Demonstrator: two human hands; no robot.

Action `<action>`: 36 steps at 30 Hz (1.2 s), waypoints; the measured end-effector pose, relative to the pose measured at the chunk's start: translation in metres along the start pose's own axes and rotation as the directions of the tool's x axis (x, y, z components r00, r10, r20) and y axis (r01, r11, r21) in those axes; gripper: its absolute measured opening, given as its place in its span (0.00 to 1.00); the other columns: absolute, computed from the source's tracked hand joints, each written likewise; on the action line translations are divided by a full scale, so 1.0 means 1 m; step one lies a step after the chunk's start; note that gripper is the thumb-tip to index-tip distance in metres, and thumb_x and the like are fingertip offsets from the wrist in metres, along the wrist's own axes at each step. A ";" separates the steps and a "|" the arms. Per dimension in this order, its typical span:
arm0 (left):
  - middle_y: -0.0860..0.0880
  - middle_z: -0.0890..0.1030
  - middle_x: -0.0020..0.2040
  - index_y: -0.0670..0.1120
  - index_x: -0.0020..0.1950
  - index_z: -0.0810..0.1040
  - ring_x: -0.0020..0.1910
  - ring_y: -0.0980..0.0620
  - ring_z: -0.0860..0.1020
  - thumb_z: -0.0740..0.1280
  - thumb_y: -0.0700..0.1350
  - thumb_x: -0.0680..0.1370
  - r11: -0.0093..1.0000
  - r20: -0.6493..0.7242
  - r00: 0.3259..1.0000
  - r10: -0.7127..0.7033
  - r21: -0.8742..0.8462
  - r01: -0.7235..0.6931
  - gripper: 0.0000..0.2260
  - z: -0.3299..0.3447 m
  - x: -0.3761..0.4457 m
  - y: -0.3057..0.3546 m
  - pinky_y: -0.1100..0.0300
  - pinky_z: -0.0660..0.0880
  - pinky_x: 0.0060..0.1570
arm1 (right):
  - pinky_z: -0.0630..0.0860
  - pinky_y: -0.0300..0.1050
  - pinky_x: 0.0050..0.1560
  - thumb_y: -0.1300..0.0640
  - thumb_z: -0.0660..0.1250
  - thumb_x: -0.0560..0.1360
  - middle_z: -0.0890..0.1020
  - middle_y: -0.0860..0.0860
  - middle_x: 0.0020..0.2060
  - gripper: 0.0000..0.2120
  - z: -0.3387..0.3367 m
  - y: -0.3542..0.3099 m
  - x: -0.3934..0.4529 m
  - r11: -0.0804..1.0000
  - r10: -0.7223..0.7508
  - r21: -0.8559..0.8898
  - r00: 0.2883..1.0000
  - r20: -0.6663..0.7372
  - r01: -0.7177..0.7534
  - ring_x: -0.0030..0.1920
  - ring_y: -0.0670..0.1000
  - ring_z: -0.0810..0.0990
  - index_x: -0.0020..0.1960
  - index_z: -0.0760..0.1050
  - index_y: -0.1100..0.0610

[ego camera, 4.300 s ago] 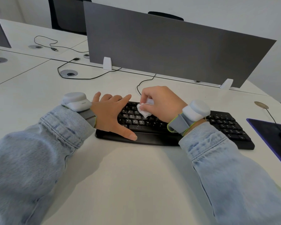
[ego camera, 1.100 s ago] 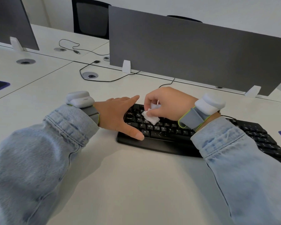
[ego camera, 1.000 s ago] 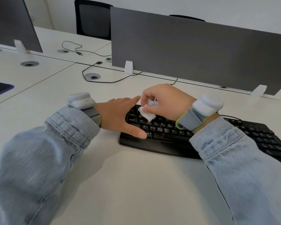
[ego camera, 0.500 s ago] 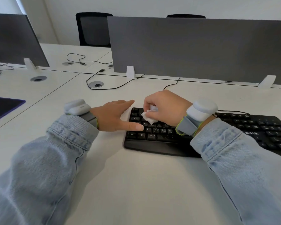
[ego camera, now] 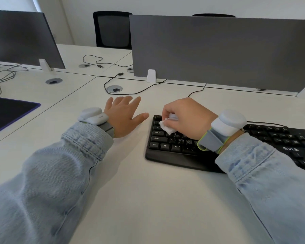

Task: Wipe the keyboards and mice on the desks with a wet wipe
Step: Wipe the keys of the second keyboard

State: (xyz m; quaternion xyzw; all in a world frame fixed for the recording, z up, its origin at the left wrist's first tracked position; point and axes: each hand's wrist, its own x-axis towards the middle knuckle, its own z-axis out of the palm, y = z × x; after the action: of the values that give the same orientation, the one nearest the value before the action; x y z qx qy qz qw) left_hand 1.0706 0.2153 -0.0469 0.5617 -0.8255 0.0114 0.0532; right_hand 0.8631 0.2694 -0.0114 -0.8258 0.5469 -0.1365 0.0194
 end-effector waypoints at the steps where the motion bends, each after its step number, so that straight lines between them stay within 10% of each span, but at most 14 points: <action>1: 0.46 0.62 0.79 0.50 0.82 0.54 0.78 0.43 0.57 0.47 0.68 0.80 1.000 -0.017 1.000 0.004 0.005 -0.004 0.34 0.002 0.000 0.002 0.41 0.46 0.77 | 0.69 0.49 0.53 0.49 0.64 0.77 0.74 0.42 0.40 0.05 0.000 -0.001 0.000 1.000 -0.013 0.008 1.000 0.001 0.013 0.48 0.49 0.74 0.45 0.77 0.49; 36: 0.46 0.54 0.82 0.57 0.82 0.48 0.81 0.44 0.48 0.44 0.65 0.82 0.999 0.013 1.000 -0.026 0.041 0.026 0.29 0.022 -0.004 0.017 0.42 0.40 0.78 | 0.62 0.49 0.53 0.49 0.61 0.78 0.70 0.39 0.35 0.05 -0.009 -0.020 -0.009 0.995 -0.088 -0.047 0.996 -0.005 0.088 0.44 0.46 0.69 0.47 0.74 0.47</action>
State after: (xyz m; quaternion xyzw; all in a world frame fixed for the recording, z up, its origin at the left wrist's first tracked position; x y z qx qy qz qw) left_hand 1.0543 0.2237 -0.0685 0.5735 -0.8180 0.0238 0.0365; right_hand 0.8755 0.2868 -0.0015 -0.8488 0.5131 -0.1271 -0.0077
